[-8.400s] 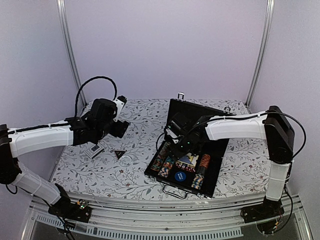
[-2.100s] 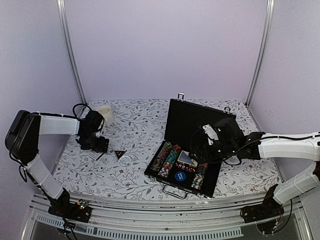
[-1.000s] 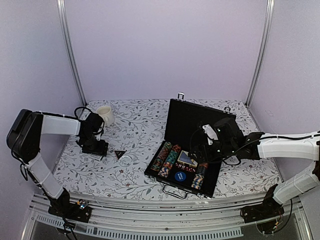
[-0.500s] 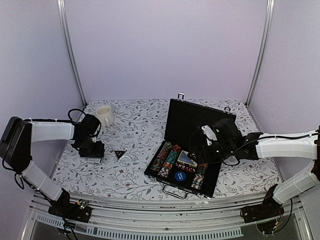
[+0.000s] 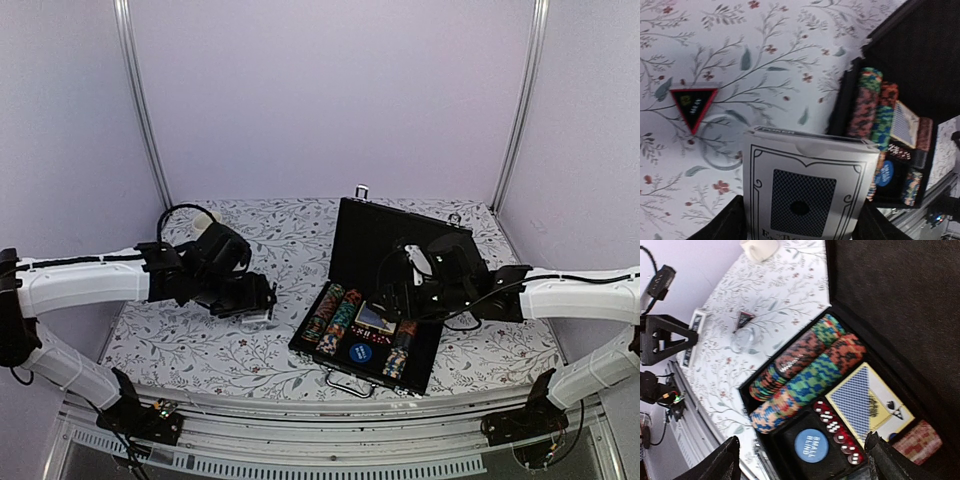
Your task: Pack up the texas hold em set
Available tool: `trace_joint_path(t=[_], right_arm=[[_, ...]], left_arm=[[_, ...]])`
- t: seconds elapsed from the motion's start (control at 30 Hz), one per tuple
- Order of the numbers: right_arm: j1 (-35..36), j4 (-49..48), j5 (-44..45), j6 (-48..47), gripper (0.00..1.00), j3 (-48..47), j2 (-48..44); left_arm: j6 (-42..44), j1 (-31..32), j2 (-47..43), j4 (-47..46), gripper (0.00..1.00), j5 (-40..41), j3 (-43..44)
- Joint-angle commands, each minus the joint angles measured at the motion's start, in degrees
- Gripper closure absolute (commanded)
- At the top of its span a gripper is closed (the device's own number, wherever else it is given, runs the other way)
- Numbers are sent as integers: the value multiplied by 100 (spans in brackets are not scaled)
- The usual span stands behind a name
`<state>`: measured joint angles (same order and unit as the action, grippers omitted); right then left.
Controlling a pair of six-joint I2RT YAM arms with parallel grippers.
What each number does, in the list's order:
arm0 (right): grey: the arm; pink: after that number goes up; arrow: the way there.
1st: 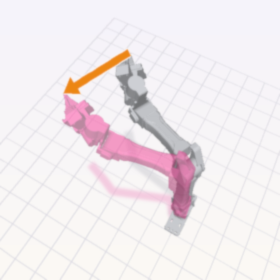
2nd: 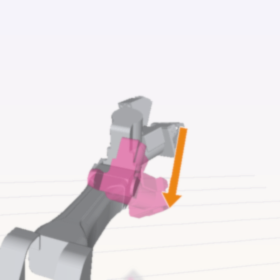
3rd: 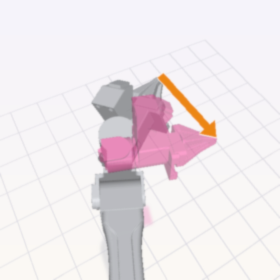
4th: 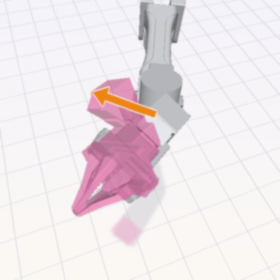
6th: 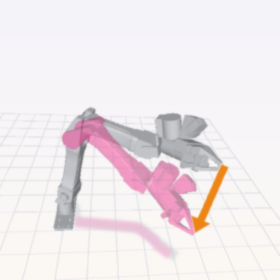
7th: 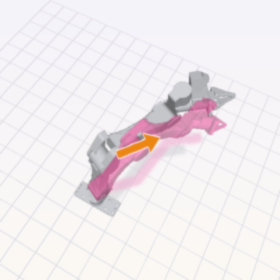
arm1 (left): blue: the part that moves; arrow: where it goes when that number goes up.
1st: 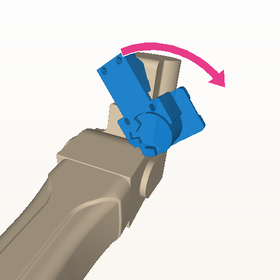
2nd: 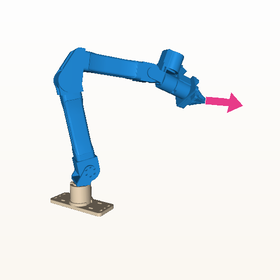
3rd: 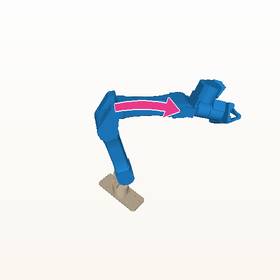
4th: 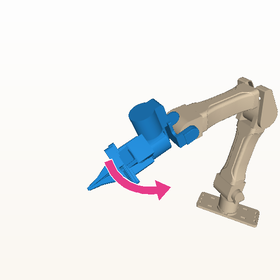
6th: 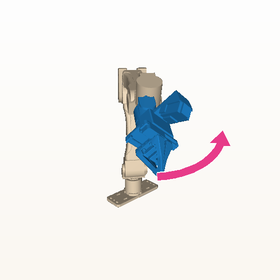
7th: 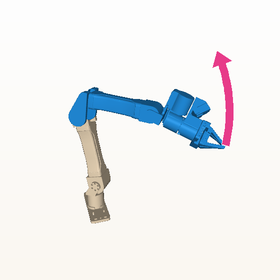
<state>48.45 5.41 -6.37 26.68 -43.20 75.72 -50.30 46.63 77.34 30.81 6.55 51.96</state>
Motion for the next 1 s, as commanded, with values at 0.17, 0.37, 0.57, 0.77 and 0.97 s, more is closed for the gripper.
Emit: trace_joint_path(t=[0.17,0.37,0.57,0.77,0.97], right_arm=[[1159,-1019,-53,611,14,-299,-284],[1424,-1067,120,516,14,-646,145],[1509,-1040,794,373,20,-1035,617],[1517,-1071,1538,604,31,-1251,901],[1519,-1360,1858,604,45,-1304,970]], left_arm=[[-1605,1155,865,-2245,38,653,890],[-1821,1372,1044,-2791,38,834,939],[-2041,1546,975,-2966,39,1007,803],[-2202,1660,928,-3134,38,1149,704],[-2289,1731,993,-3324,39,1147,690]])
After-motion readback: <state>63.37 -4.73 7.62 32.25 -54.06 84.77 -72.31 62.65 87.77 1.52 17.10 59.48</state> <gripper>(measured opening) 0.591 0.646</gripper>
